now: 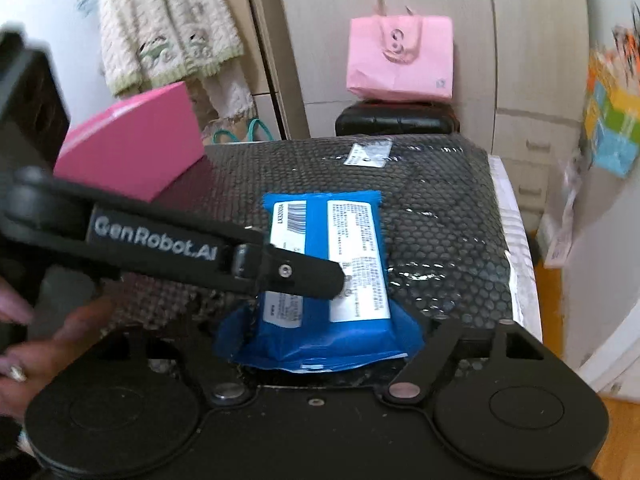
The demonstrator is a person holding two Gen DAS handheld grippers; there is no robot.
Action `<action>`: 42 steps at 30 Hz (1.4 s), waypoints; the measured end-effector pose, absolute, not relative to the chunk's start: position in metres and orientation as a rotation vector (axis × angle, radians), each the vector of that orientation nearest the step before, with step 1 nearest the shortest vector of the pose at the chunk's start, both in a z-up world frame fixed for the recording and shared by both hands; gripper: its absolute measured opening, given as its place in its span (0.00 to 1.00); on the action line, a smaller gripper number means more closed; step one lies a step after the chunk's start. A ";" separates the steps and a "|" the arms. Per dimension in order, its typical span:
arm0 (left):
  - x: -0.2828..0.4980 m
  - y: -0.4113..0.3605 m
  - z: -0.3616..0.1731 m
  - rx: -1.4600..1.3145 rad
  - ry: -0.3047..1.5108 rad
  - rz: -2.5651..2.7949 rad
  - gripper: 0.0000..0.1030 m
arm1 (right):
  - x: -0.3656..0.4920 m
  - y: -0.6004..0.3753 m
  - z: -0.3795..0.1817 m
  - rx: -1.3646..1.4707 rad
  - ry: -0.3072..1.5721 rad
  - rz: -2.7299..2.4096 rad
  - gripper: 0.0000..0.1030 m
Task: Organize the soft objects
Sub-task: 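Grasp the blue wet-wipes pack with the left tool and lift it, then carry the wet-wipes pack with the left tool over the pink box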
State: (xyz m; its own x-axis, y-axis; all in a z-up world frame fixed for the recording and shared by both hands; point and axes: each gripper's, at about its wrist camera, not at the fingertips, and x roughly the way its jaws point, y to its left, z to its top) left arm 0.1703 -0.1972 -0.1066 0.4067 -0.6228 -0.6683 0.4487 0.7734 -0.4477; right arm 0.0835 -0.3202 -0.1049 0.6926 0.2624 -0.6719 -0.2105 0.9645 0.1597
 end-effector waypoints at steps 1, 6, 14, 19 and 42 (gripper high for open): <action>0.168 -0.197 -0.107 -0.201 0.922 -0.686 0.44 | 0.083 -0.317 -0.105 0.064 0.752 0.249 0.79; 0.153 -0.199 -0.106 -0.153 0.861 -0.700 0.43 | 0.078 -0.310 -0.101 0.076 0.726 0.160 0.65; 0.127 -0.192 -0.091 -0.080 0.796 -0.721 0.44 | 0.058 -0.306 -0.092 0.177 0.708 0.118 0.63; 0.109 -0.179 -0.080 -0.037 0.796 -0.709 0.43 | 0.041 -0.289 -0.086 0.217 0.702 0.113 0.63; 0.013 -0.071 -0.016 -0.055 0.625 -0.654 0.45 | -0.040 -0.189 -0.021 0.068 0.560 0.224 0.63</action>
